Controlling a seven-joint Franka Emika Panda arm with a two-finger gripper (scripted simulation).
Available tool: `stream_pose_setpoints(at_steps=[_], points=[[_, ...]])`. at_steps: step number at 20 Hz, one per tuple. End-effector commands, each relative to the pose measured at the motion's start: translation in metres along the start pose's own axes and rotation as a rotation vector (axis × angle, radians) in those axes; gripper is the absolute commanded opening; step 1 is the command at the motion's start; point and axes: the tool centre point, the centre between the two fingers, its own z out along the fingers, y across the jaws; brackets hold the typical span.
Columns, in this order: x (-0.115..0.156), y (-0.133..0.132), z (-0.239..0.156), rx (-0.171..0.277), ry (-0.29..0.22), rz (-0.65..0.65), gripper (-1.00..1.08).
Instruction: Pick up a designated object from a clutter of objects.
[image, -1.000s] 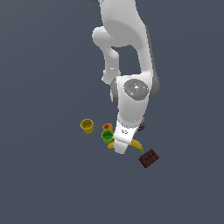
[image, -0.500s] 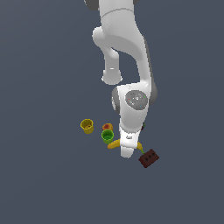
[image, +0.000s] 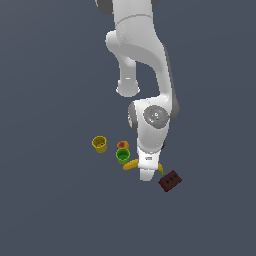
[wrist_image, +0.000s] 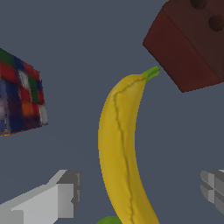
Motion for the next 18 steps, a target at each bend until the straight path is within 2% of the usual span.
stream_pose_setpoints(at_steps=[1,10,15,16,18], points=[[0.000,0.000,0.004,0.000,0.000,0.000,1.00],[0.000,-0.001,0.043,0.000,0.000,-0.005,1.00],[0.000,0.000,0.050,0.000,0.000,-0.005,1.00],[0.000,0.000,0.050,0.000,0.000,-0.005,-1.00],[0.000,0.000,0.050,0.000,0.000,-0.005,-1.00]])
